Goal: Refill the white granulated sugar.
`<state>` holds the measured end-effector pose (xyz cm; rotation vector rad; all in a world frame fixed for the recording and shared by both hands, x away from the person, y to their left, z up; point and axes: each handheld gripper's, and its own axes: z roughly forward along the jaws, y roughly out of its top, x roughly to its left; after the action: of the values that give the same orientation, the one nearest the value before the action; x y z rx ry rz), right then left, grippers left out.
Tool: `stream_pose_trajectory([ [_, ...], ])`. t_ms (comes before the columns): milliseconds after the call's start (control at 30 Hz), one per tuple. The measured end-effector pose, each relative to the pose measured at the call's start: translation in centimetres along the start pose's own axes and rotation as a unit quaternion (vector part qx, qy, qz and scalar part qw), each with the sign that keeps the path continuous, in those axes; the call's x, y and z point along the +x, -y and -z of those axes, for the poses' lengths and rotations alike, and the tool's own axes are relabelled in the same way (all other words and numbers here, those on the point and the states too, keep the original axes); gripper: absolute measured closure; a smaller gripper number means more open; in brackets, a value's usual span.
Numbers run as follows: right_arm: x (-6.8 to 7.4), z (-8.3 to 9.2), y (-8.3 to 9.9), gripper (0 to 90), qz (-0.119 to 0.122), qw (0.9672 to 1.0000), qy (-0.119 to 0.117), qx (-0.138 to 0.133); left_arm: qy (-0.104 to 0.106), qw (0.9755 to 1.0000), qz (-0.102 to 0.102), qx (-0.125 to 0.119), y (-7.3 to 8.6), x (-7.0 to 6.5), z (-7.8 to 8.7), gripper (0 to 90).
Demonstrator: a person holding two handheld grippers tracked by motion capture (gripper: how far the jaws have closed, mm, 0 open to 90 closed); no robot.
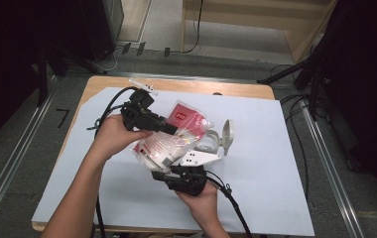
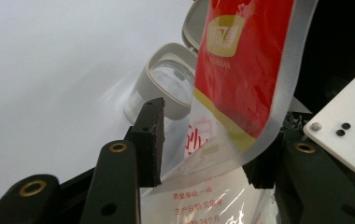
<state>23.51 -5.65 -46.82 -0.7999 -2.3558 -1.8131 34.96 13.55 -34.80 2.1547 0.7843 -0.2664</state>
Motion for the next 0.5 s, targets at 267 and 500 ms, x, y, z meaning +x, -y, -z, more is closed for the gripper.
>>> stream_pose_trajectory([
  [267,0.03,-0.17,0.11,72.0,0.004,1.0000,0.004,0.007,0.049,0.9981,0.035,0.011,0.00,0.31,0.67,67.8],
  [500,-0.30,0.03,0.04,72.1,0.000,1.0000,0.004,0.005,0.055,0.9983,-0.015,0.016,-0.11,-0.32,0.19,44.7],
])
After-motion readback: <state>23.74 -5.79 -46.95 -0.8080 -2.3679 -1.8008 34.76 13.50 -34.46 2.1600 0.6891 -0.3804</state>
